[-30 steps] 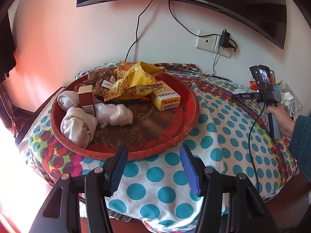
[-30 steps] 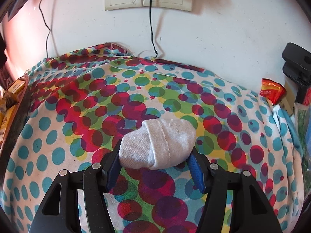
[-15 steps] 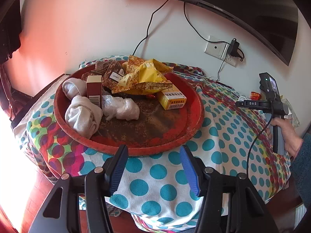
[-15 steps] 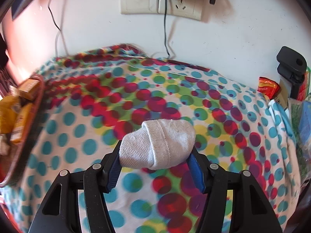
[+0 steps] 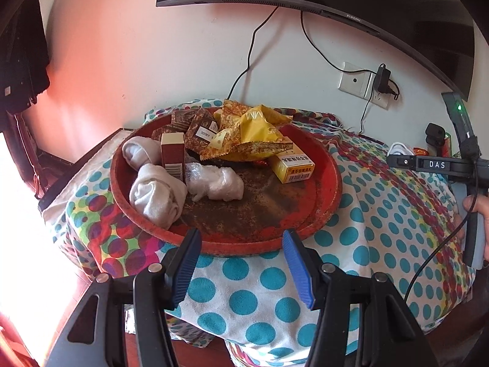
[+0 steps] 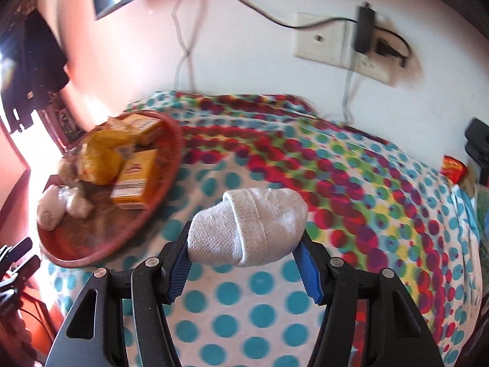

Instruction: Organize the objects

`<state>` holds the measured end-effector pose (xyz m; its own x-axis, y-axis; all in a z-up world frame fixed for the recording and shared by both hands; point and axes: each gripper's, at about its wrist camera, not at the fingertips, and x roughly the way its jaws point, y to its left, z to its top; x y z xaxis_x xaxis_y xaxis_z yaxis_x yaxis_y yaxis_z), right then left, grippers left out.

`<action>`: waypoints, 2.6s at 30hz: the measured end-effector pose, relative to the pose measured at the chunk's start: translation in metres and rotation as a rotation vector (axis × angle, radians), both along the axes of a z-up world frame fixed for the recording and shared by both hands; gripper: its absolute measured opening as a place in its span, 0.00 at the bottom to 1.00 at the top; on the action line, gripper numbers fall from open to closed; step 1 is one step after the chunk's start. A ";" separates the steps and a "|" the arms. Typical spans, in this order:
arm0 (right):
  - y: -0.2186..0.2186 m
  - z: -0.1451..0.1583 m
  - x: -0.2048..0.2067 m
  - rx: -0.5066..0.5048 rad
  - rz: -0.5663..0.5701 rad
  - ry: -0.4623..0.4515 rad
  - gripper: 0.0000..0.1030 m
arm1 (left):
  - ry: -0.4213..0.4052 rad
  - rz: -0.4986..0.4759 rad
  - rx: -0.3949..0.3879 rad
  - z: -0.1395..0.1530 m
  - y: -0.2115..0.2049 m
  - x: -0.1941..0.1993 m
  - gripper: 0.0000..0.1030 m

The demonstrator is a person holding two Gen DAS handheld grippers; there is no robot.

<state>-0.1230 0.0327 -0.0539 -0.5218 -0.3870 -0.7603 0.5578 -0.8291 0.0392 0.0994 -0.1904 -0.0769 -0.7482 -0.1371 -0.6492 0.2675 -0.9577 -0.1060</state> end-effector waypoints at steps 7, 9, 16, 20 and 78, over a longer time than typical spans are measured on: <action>-0.067 0.012 0.033 -0.014 0.141 0.018 0.57 | -0.013 0.004 -0.075 0.001 0.008 0.000 0.55; -0.087 0.012 0.041 -0.009 0.179 0.017 0.57 | -0.010 0.012 -0.088 0.002 0.008 0.001 0.55; -0.136 -0.005 0.060 0.036 0.271 -0.026 0.58 | -0.007 0.046 -0.088 0.004 -0.001 0.003 0.55; -0.158 -0.016 0.069 0.071 0.309 -0.035 0.58 | 0.009 0.070 -0.074 0.006 -0.006 0.006 0.55; -0.107 0.038 0.142 0.233 0.247 -0.088 1.00 | -0.309 0.264 -0.089 0.051 -0.030 -0.026 0.55</action>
